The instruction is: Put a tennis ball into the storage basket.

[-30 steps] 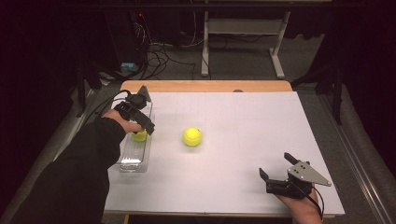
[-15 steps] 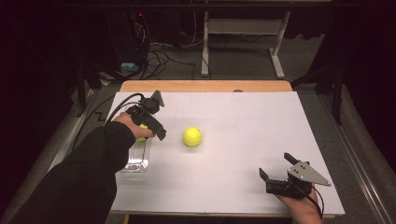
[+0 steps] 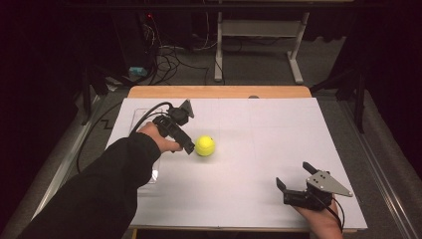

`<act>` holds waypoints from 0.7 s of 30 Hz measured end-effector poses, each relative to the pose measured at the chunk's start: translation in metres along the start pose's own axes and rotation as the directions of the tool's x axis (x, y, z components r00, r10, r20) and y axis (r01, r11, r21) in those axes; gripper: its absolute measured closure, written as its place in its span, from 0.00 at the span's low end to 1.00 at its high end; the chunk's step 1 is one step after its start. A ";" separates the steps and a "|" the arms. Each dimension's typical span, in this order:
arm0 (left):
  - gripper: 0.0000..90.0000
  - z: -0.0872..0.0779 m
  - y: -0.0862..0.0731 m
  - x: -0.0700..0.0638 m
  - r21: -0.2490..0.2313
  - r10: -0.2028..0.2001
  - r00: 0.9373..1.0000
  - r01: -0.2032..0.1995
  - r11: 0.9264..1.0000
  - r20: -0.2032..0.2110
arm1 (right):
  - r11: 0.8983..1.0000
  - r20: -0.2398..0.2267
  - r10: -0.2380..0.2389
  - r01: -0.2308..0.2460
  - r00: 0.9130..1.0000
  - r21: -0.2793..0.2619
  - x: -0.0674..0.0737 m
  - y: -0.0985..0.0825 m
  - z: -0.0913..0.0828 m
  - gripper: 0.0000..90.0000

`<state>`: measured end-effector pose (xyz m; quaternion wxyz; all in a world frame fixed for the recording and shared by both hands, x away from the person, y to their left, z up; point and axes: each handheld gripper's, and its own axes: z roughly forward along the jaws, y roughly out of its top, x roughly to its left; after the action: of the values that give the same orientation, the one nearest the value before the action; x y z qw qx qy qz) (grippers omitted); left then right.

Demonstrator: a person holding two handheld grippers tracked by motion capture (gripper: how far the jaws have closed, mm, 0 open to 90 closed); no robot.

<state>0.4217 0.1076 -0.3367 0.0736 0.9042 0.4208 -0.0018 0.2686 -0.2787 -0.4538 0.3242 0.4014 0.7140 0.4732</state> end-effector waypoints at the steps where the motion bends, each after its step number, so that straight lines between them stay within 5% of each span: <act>1: 0.01 0.002 0.003 -0.004 -0.003 0.005 1.000 -0.005 1.000 0.007 | 1.000 -0.001 -0.002 0.002 1.000 -0.004 0.001 0.001 0.000 0.00; 12: 0.01 0.010 0.022 -0.021 -0.030 0.020 1.000 -0.020 0.999 0.008 | 1.000 -0.004 -0.005 0.005 1.000 0.003 -0.003 -0.003 0.000 0.00; 21: 0.01 0.032 0.043 -0.023 -0.037 0.006 1.000 -0.006 0.999 0.010 | 1.000 -0.013 -0.018 0.018 1.000 -0.005 0.001 -0.002 -0.002 0.00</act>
<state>0.4413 0.0585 -0.3613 0.0926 0.9038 0.4178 0.0017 0.2662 -0.2787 -0.4550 0.3247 0.3912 0.7186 0.4745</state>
